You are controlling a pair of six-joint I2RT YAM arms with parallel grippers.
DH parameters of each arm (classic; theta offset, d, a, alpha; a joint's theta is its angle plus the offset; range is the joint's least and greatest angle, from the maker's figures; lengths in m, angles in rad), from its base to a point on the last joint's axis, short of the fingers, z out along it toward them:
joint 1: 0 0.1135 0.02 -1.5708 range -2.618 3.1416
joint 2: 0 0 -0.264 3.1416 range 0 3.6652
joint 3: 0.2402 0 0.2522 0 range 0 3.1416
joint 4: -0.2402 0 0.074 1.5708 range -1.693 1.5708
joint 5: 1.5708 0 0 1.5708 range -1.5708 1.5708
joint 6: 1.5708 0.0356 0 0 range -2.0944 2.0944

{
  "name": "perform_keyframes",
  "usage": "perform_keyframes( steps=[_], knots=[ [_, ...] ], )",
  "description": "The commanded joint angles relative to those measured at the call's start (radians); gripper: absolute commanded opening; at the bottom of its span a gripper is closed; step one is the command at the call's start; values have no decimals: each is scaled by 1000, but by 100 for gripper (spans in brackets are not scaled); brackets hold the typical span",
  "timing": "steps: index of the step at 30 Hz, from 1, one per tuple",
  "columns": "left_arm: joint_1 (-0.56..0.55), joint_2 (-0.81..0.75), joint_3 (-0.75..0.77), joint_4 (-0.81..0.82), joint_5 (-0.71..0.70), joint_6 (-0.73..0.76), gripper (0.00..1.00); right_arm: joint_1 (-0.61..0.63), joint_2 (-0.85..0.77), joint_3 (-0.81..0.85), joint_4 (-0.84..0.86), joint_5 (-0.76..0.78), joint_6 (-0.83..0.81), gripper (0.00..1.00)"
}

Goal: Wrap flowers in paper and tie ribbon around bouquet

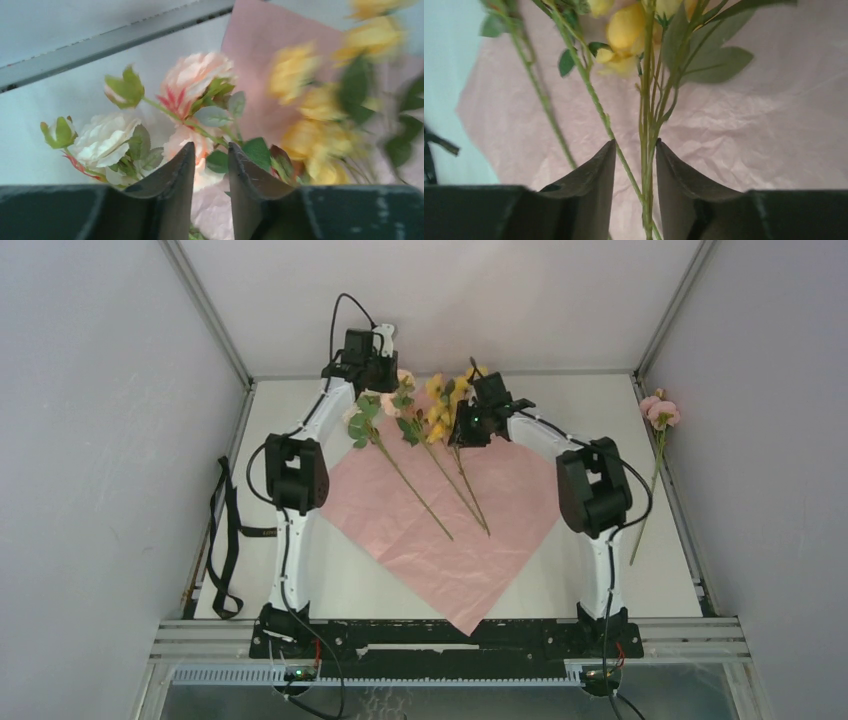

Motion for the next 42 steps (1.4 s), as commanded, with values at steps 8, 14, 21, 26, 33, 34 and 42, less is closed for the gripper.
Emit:
perform_keyframes(
  steps=[8,14,21,26,33,34,42],
  knots=[
    [2,-337,-280,-168,-39,290,64,-2,-64,-20,-116,114,-110,58],
    [-4,-423,-606,-159,-105,367,33,-12,-159,-260,-12,120,-67,45],
    [-44,-261,-532,-174,-164,346,25,26,-58,-265,21,101,-48,20],
    [-130,-198,-481,-217,-266,436,28,67,-45,-264,50,81,-34,19],
    [-220,-157,-429,-277,-309,509,28,100,-52,-263,67,35,-19,19],
    [-225,-172,-431,-267,-281,501,29,101,-55,-263,69,27,-19,19],
    [-236,-189,-402,-280,-241,489,29,62,-164,-264,-10,52,-50,21]
  ],
)
